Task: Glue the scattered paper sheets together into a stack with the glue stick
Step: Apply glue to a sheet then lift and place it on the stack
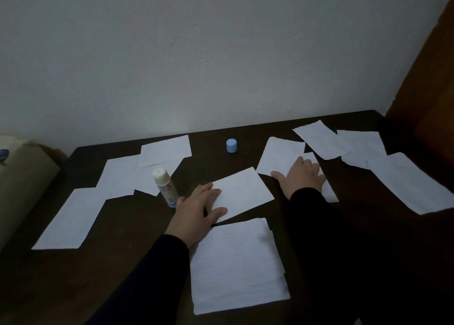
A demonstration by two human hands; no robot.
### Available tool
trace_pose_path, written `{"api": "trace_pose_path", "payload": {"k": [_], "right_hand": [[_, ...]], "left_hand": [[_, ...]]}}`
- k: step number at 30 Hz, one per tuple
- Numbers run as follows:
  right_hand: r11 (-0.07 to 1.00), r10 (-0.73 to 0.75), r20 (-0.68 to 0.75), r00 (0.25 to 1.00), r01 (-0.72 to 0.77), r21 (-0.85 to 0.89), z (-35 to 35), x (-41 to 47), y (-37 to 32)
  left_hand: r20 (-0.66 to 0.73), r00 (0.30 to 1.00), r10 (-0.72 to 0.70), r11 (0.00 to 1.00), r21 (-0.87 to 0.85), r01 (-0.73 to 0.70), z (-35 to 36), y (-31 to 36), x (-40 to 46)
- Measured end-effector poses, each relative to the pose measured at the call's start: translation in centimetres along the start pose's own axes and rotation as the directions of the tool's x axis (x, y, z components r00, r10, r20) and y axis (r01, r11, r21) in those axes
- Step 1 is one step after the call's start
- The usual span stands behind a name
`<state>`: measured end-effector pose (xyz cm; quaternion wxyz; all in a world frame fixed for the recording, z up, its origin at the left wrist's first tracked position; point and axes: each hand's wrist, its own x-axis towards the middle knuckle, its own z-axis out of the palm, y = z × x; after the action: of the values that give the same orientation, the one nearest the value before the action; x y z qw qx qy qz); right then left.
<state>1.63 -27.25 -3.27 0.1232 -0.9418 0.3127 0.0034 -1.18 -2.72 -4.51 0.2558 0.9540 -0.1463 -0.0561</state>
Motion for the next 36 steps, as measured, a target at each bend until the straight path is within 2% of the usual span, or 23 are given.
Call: {"api": "trace_pose_path", "payload": {"k": [8,18,21,25,27,31,34,36], "right_hand": [[0.998,-0.046,-0.026,0.999,0.047,0.044,0.0,-0.1,0.3],[0.966,-0.100,-0.062,0.993,0.111,0.233,0.0,-0.4,0.5],[0.935,-0.100,-0.124,0.987,0.136,0.327,-0.1,-0.6,0.4],[0.871,-0.174,-0.271,0.947,0.276,0.406,-1.2,-1.5,-0.2],[0.815,-0.217,-0.335,0.917,0.359,0.455,-2.0,-2.6,-0.8],[0.607,-0.383,-0.398,0.834,0.552,0.572,-3.2,-5.4,-1.6],[0.459,-0.522,-0.322,0.790,0.578,0.675,-3.8,-6.7,-1.5],[0.458,-0.556,-0.232,0.798,0.527,0.716,-3.9,-7.0,-1.2]], "left_hand": [[0.004,1.000,-0.013,1.000,-0.001,0.013,0.1,0.0,0.1],[0.005,1.000,-0.003,1.000,0.004,0.003,0.0,0.3,-0.1],[0.003,1.000,0.018,1.000,0.016,-0.018,0.1,0.2,-0.1],[0.018,1.000,0.023,1.000,0.014,-0.023,0.0,0.4,0.0],[-0.012,1.000,0.018,0.999,-0.048,-0.018,-0.1,0.5,-0.2],[-0.213,0.974,-0.075,0.952,-0.306,0.006,-0.4,1.5,-0.7],[-0.249,0.947,-0.205,0.830,-0.556,0.033,-1.3,2.6,-1.1],[-0.218,0.938,-0.271,0.746,-0.663,0.061,-1.9,3.1,-1.3]]}}
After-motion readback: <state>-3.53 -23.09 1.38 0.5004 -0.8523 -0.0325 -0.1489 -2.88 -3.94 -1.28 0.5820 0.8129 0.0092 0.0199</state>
